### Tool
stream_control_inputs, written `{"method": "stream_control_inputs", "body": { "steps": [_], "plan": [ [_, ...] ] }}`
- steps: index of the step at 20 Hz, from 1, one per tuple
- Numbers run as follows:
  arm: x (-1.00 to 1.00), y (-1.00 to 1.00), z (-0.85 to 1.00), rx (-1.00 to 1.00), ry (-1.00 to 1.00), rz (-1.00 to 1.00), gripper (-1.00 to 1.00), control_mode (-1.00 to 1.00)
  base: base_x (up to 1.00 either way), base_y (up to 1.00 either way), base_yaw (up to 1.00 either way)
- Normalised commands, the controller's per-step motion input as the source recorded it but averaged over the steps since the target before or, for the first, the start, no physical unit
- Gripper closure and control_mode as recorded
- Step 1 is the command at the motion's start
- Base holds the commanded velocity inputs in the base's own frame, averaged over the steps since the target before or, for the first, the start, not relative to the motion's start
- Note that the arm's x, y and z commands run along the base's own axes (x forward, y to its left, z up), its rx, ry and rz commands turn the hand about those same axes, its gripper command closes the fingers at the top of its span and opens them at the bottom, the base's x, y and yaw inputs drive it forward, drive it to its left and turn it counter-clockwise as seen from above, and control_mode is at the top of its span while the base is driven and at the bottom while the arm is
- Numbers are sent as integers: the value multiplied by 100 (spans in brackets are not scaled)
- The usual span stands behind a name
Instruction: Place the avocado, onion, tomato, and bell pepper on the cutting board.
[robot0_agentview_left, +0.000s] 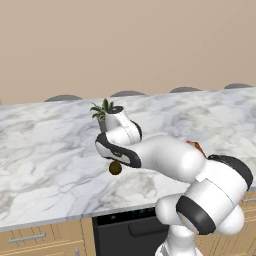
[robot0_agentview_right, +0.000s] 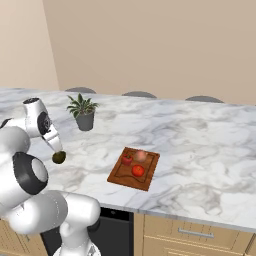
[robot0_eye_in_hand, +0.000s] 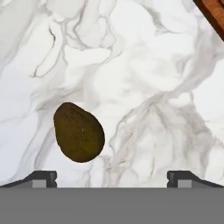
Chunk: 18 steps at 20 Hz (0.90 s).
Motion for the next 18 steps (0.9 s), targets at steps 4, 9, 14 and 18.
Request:
{"method": "stream_control_inputs", "body": {
  "steps": [4, 9, 14, 18],
  "plan": [
    [41, 25, -25, -1, 0, 6, -100, -100, 0, 0, 0],
    [14, 5, -38, -9, 2, 6, -100, -100, 0, 0, 0],
    [12, 3, -40, -7, 2, 7, -100, -100, 0, 0, 0],
    [1, 0, -15, -3, 1, 6, -100, -100, 0, 0, 0]
  ]
}}
